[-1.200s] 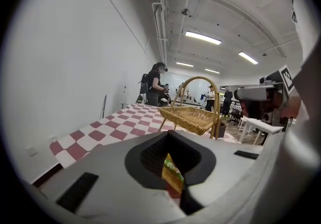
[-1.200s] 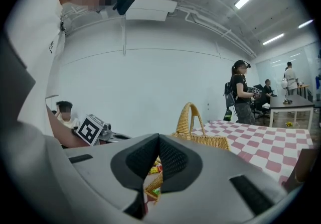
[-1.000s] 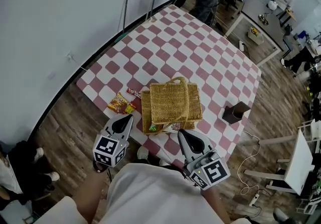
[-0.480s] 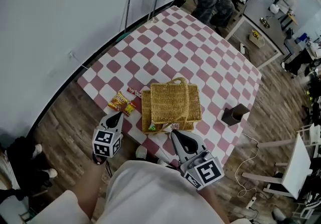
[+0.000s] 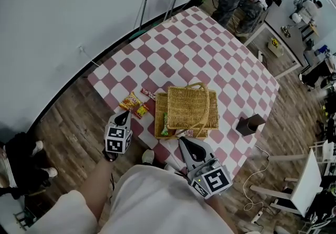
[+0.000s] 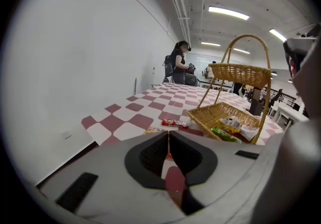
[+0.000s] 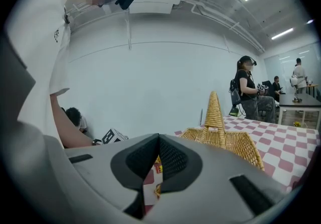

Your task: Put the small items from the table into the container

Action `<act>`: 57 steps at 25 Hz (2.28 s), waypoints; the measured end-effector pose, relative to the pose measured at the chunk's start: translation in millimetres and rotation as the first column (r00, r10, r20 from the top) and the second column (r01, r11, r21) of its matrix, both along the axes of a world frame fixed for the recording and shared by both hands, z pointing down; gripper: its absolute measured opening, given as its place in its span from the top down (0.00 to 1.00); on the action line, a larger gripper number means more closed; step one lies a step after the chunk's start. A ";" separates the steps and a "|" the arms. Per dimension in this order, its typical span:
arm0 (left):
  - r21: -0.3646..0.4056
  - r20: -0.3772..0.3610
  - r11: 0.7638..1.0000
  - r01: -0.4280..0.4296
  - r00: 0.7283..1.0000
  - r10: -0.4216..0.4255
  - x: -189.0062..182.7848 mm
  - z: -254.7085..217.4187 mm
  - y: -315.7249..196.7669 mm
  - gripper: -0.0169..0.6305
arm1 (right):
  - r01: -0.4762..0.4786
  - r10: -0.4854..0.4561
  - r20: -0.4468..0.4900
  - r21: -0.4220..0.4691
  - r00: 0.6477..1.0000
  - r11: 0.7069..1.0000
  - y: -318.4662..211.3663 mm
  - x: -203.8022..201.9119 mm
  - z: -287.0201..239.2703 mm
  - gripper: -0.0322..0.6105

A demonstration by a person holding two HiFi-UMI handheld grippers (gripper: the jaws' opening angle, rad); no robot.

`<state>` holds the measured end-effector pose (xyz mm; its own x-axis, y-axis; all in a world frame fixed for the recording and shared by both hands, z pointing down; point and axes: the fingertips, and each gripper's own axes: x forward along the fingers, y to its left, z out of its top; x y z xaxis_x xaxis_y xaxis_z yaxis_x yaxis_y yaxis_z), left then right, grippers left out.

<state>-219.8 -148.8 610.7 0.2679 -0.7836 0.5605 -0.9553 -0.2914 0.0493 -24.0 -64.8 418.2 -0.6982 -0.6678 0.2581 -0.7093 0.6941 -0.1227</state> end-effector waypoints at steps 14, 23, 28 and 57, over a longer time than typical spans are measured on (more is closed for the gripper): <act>-0.071 0.062 0.997 -0.007 0.998 0.012 -8.5 42.5 -18.3 0.66 | -0.005 0.005 -0.029 -0.021 1.000 1.000 -1.1 -13.7 9.9 0.93; -0.088 0.095 0.996 -0.012 0.995 0.020 -9.5 51.4 -32.1 0.59 | -0.025 0.024 -0.047 -0.029 0.999 0.999 -2.0 -9.6 8.7 0.93; -0.111 0.121 0.994 -0.006 0.992 0.020 -11.9 61.3 -40.6 0.59 | -0.047 0.046 -0.042 -0.022 0.998 0.999 -7.0 -4.9 8.2 0.93; -0.123 0.102 0.992 -0.003 0.995 0.016 -12.4 57.8 -40.2 0.83 | -0.072 0.072 -0.024 -0.012 0.997 0.997 -11.5 13.7 5.7 0.93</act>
